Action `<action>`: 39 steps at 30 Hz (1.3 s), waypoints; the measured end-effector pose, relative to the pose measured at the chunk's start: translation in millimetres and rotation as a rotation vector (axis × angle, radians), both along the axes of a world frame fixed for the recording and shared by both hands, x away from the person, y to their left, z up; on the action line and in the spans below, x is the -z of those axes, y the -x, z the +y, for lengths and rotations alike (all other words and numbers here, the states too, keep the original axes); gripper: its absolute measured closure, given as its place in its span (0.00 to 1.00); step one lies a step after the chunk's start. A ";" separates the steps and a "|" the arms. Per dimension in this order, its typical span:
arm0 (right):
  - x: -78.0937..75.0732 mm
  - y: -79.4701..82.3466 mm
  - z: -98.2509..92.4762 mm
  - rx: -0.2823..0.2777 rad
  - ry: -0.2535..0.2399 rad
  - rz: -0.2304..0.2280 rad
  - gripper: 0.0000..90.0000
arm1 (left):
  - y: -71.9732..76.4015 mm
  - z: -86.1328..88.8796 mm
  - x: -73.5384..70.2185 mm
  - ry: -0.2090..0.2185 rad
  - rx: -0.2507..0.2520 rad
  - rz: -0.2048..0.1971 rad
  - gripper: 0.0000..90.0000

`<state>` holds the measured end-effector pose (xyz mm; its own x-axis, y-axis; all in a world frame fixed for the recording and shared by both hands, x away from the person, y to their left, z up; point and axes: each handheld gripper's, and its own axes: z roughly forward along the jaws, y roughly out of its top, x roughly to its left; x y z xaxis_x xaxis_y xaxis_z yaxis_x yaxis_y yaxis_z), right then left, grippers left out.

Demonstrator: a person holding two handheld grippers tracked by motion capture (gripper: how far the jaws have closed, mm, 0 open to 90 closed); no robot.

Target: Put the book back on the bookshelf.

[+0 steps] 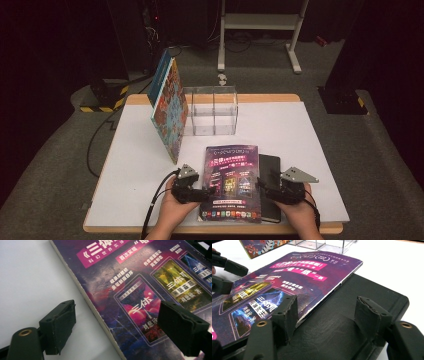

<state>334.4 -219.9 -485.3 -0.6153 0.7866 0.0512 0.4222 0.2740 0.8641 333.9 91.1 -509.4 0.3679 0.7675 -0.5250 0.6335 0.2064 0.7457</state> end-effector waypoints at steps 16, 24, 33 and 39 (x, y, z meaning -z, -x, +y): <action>0.2 5.4 -2.5 0.008 0.004 0.003 0.37 | -3.0 -6.8 1.1 0.066 0.030 0.027 0.13; 0.0 7.2 -1.8 0.007 0.003 0.001 0.37 | -4.0 -5.7 0.2 0.070 0.033 0.033 0.16; -0.1 8.0 -2.7 0.012 0.005 -0.003 0.37 | -3.4 -9.6 -0.9 0.086 0.054 0.033 0.18; -0.1 8.7 -5.2 0.021 0.002 -0.001 0.37 | -3.2 -13.2 -1.7 0.088 0.061 0.029 0.18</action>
<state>325.6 -225.0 -485.2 -0.5990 0.7992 0.0488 0.4267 0.2670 0.8641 337.1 78.0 -507.7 0.3962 0.6947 -0.6004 0.6679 0.2307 0.7076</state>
